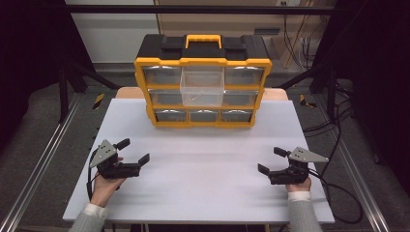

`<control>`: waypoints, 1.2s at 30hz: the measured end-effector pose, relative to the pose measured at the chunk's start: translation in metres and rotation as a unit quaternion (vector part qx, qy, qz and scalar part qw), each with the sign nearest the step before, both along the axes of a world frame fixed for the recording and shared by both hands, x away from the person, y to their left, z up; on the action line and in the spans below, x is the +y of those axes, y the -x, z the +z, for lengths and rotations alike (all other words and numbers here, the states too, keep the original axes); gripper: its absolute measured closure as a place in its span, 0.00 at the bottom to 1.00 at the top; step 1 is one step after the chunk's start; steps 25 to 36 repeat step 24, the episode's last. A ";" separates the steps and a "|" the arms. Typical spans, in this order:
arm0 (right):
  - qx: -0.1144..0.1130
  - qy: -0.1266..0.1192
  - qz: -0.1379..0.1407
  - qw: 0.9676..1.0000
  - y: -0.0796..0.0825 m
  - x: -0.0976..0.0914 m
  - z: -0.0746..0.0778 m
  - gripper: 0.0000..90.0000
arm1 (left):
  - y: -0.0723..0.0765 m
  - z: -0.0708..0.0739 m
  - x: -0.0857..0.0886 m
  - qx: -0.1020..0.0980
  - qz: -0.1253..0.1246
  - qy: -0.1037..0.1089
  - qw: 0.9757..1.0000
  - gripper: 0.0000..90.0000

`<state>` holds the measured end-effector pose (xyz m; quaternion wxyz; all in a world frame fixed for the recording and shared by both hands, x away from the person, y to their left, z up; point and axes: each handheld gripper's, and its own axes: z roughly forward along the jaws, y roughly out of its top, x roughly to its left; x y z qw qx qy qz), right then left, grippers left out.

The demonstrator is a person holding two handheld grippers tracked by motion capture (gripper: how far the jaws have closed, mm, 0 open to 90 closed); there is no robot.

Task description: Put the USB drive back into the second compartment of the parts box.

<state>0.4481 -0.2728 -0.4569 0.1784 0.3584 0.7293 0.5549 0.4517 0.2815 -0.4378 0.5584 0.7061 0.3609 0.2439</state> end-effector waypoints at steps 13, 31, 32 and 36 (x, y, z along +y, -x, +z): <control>-0.003 -0.004 -0.001 1.000 0.004 -0.003 -0.004 0.03 | 0.003 -0.020 0.013 0.024 0.027 -0.023 0.999 0.02; -0.001 -0.002 -0.001 1.000 0.003 -0.004 -0.006 0.03 | 0.005 -0.024 0.015 0.028 0.028 -0.025 0.999 0.02; -0.001 -0.002 -0.001 1.000 0.003 -0.004 -0.006 0.03 | 0.005 -0.024 0.015 0.028 0.028 -0.025 0.999 0.02; -0.001 -0.002 -0.001 1.000 0.003 -0.004 -0.006 0.03 | 0.005 -0.024 0.015 0.028 0.028 -0.025 0.999 0.02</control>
